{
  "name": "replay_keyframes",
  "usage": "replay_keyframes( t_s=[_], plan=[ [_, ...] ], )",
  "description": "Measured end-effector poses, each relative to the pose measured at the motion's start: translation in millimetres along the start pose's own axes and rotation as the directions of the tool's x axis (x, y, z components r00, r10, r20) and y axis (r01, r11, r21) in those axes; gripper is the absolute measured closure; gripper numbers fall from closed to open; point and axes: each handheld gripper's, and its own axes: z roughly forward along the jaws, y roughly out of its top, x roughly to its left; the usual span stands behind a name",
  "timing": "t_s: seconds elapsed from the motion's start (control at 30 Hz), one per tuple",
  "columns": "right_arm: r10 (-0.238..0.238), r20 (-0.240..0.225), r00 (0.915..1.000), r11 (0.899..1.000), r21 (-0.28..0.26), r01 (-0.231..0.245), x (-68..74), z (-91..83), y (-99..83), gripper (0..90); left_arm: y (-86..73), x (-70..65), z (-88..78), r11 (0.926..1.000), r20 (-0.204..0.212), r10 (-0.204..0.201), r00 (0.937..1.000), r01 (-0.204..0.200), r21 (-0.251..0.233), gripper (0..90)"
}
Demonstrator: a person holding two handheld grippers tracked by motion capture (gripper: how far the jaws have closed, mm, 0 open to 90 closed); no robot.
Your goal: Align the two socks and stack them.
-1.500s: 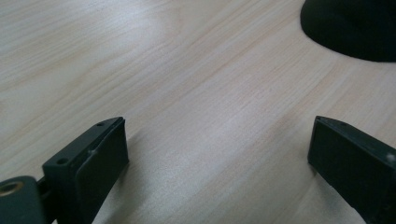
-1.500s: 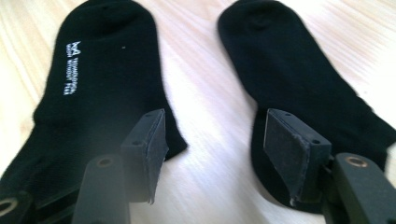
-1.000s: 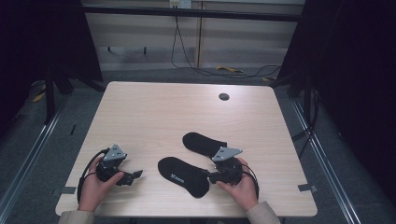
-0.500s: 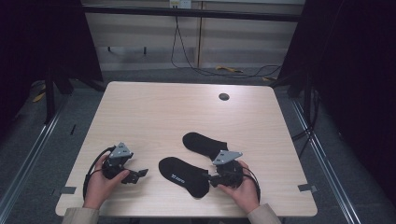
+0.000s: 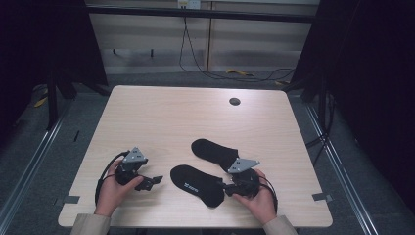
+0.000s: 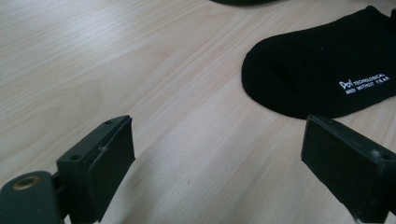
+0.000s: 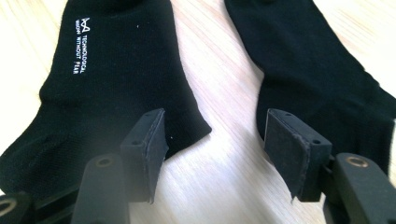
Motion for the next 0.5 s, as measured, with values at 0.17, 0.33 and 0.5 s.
replay_keyframes(
  t_s=[0.17,0.33,0.5],
  plan=[
    [-0.004,0.015,0.9999,1.000,0.005,0.004,-4.5,-3.2,-2.1,39.2,6.1,-5.0,6.8,0.9999,0.019,-0.015,0.9997,0.015,-0.002,9.1],
    [0.003,0.021,0.9998,1.000,0.007,-0.003,-7.1,-4.6,-3.9,39.4,12.8,-10.3,16.6,0.9998,0.030,-0.012,0.9995,0.011,0.015,9.0],
    [-0.002,0.039,0.9992,1.000,0.012,0.002,-10.0,-7.1,-5.5,39.8,21.1,-16.2,25.0,0.9994,0.033,0.003,0.9994,-0.004,0.035,9.0]
  ],
)
